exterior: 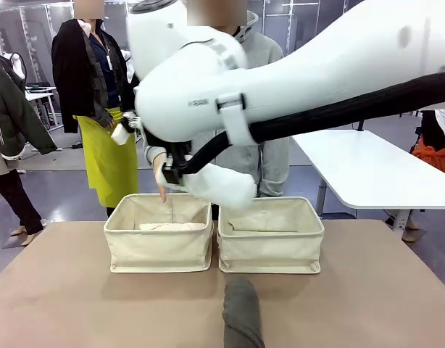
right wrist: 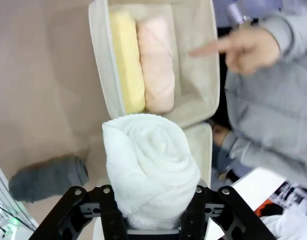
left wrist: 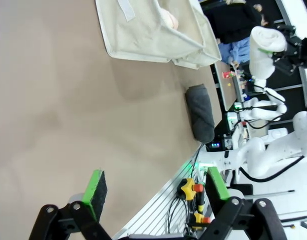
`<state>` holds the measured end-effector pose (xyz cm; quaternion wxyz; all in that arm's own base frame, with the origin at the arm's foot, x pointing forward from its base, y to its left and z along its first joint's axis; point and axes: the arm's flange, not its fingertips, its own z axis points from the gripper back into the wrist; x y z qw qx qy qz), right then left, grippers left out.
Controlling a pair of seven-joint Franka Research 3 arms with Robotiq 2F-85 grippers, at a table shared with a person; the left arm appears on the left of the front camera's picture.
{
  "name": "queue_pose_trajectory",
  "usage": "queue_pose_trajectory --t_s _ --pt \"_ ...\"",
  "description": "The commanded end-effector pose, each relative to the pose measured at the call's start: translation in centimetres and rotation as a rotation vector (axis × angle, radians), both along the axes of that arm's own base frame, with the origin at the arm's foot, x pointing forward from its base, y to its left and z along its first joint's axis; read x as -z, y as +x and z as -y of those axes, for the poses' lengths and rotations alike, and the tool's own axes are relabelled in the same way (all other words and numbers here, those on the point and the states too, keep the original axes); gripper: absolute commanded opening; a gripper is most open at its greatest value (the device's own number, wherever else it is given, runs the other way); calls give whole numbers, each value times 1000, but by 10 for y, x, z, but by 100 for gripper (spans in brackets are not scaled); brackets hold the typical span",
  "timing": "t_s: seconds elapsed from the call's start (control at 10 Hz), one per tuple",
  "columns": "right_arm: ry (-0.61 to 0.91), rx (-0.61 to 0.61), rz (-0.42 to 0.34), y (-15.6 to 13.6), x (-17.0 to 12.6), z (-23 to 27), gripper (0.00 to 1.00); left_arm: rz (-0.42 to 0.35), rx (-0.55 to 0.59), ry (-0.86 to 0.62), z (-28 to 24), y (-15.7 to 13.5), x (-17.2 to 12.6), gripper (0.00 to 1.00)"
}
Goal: Divide the towels into two baskets.
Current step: Pick up one hotel-folded towel from the bottom of the table and place it in the Fabric basket indicated by the person.
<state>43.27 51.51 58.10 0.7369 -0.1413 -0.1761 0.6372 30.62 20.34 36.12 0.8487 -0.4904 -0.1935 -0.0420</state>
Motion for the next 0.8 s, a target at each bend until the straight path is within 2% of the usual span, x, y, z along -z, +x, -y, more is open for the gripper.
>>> queue_pose_trajectory --t_s 0.0,0.2,0.4,0.7 --pt "-41 -134 48 13 10 -43 41 18 -2 -8 -2 -2 -3 100" --pt "-75 -182 176 19 42 -61 41 18 -2 -8 -2 -2 -3 100" --pt "-28 -232 261 25 70 -65 41 18 -2 -8 -2 -2 -3 100" --pt "-26 -323 298 41 101 -75 41 18 -2 -8 -2 -2 -3 100"
